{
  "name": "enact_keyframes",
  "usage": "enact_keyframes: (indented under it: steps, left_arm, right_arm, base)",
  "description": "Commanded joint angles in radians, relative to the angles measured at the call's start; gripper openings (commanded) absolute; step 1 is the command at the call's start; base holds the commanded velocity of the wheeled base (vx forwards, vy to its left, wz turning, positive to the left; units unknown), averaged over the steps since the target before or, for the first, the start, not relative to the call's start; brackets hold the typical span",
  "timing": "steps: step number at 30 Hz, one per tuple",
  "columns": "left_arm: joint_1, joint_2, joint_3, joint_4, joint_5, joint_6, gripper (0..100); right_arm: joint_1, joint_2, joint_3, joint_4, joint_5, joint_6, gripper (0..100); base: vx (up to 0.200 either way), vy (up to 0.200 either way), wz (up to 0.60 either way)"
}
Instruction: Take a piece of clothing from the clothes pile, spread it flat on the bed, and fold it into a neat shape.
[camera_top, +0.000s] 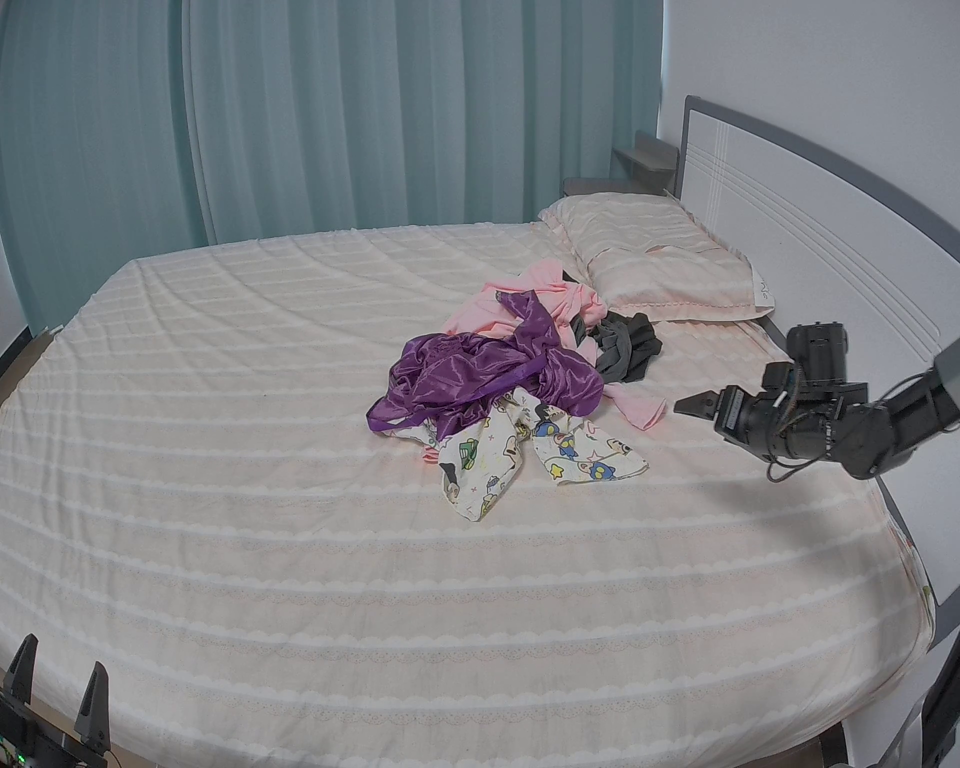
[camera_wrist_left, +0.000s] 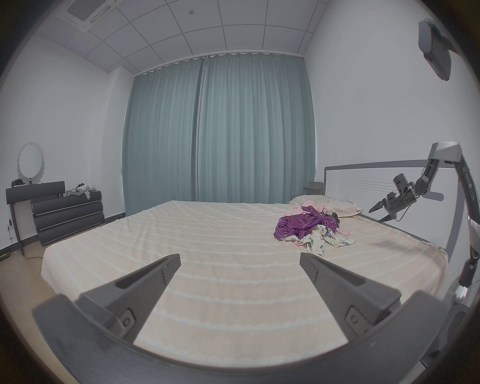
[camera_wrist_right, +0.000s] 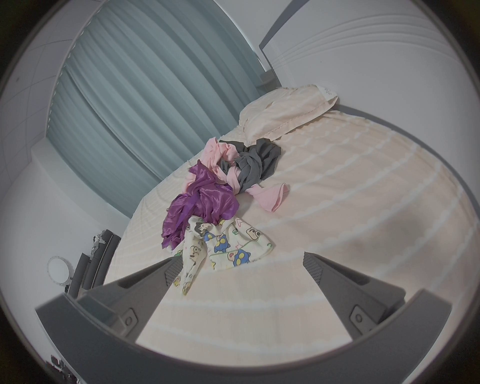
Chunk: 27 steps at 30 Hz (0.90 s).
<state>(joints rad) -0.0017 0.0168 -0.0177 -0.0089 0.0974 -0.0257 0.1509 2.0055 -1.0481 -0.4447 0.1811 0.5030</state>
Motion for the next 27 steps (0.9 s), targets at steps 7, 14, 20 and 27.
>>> enact_keyframes:
  steps: [7, 14, 20, 27]
  left_arm:
    - [0.0, -0.017, 0.018, 0.0, -0.001, 0.0, 100]
    - [0.0, -0.017, 0.018, 0.0, 0.001, 0.0, 100]
    - [0.0, -0.017, 0.018, 0.0, 0.001, 0.0, 100]
    - [0.0, -0.017, 0.018, 0.0, 0.001, 0.0, 100]
  right_arm:
    - [0.069, 0.412, -0.374, 0.006, -0.117, 0.032, 100]
    - [0.111, 0.498, -0.49, 0.024, -0.141, 0.031, 100]
    - [0.145, 0.541, -0.527, 0.026, -0.153, 0.026, 100]
    - [0.162, 0.585, -0.552, 0.023, -0.172, 0.011, 100]
  base:
    - [0.0, 0.0, 0.0]
    - [0.0, 0.0, 0.0]
    - [0.0, 0.0, 0.0]
    - [0.0, 0.0, 0.0]
